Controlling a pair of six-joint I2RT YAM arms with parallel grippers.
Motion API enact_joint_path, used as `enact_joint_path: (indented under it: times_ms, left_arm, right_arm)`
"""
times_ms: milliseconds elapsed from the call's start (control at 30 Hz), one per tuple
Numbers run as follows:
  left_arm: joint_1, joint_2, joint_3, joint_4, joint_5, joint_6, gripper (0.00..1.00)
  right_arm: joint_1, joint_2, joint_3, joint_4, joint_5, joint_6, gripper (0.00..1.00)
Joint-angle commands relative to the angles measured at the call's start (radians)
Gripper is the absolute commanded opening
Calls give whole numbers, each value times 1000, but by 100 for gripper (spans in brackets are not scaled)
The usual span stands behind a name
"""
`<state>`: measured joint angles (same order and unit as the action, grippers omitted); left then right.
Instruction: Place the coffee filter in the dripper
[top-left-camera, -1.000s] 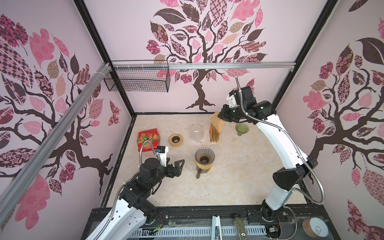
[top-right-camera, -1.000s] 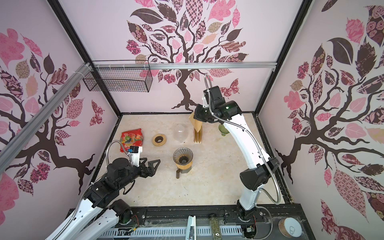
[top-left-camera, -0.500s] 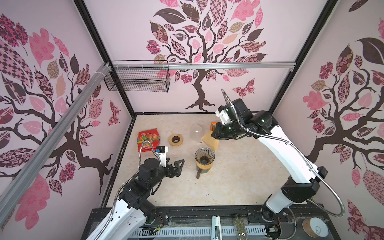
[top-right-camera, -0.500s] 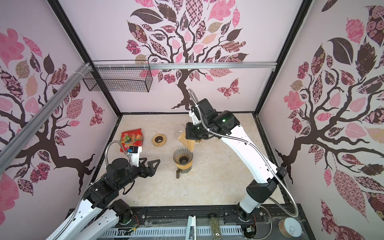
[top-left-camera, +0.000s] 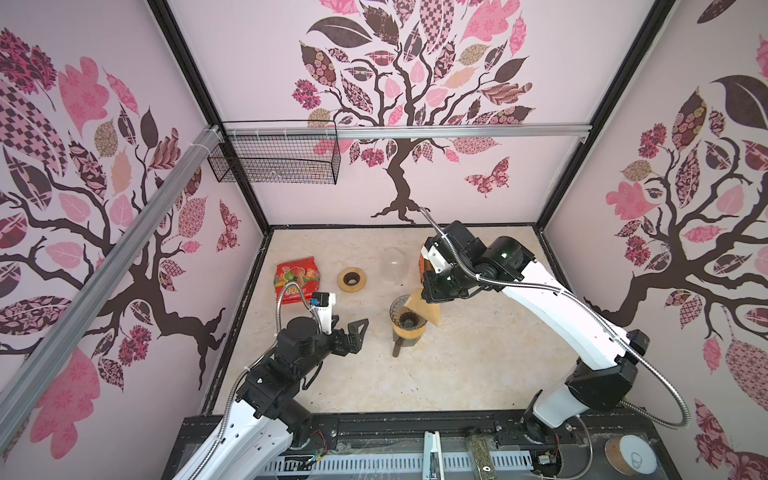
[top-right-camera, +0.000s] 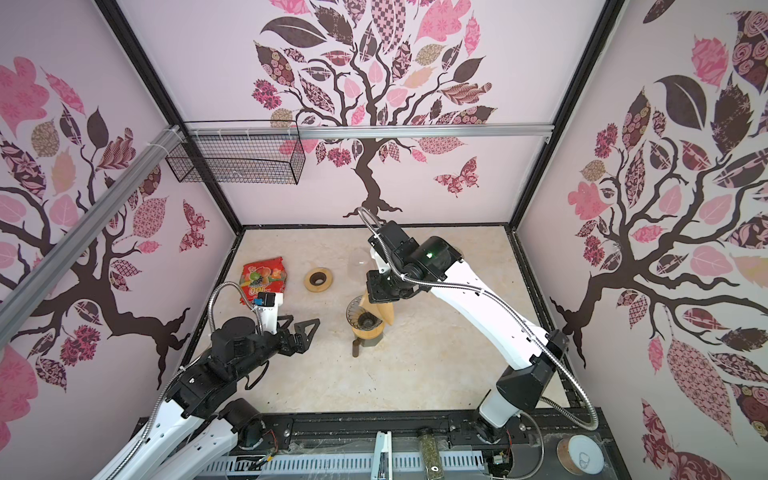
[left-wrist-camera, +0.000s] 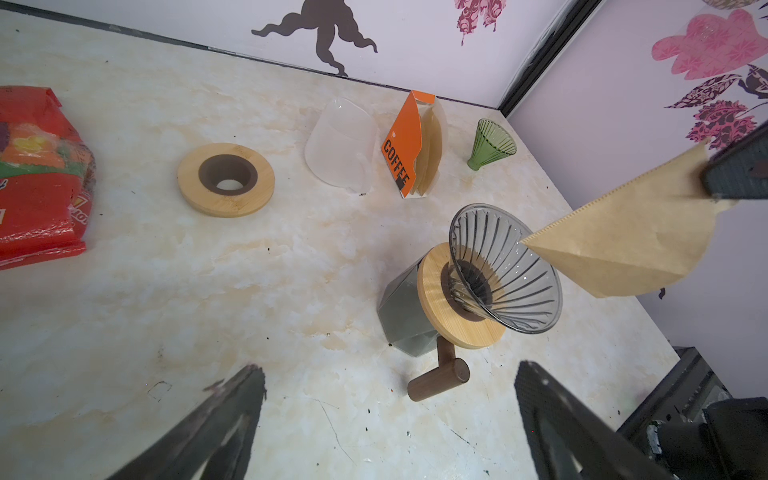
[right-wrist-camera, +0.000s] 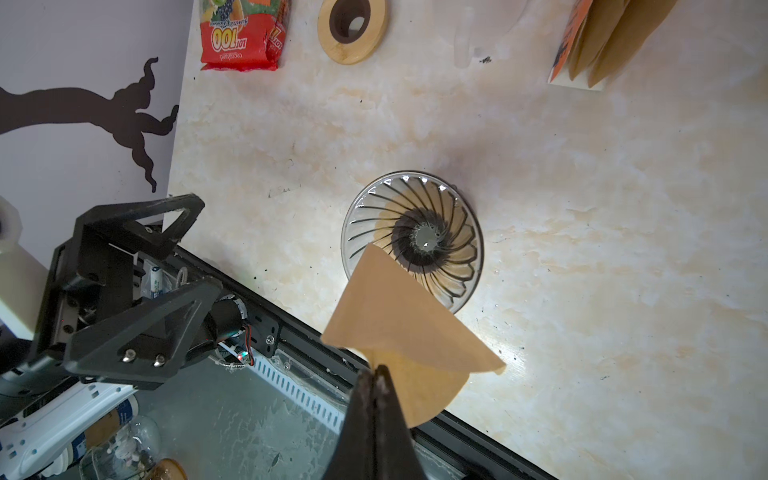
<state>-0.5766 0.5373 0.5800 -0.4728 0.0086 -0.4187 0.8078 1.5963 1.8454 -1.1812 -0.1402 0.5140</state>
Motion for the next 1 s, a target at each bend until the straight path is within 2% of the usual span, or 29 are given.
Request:
enact_joint_path:
  times_ms: [0, 200, 367, 467, 767, 967]
  left_arm:
    - [2, -11, -19, 15, -1, 4, 97]
    - [2, -19, -18, 15, 3, 4, 97]
    - [2, -31, -4, 6, 48, 14, 97]
    - [2, -28, 18, -11, 91, 30, 97]
    - [2, -48, 81, -62, 126, 64, 97]
    - [3, 0, 153, -104, 185, 95, 97]
  right_arm:
    - [19, 32, 4, -1, 39, -27, 0]
    - [45, 82, 7, 4, 62, -47, 0]
    - [57, 126, 25, 10, 72, -61, 0]
    - [63, 157, 47, 7, 79, -69, 0]
    - [71, 225, 71, 18, 68, -88, 0]
    - [72, 256, 72, 30, 62, -96, 0]
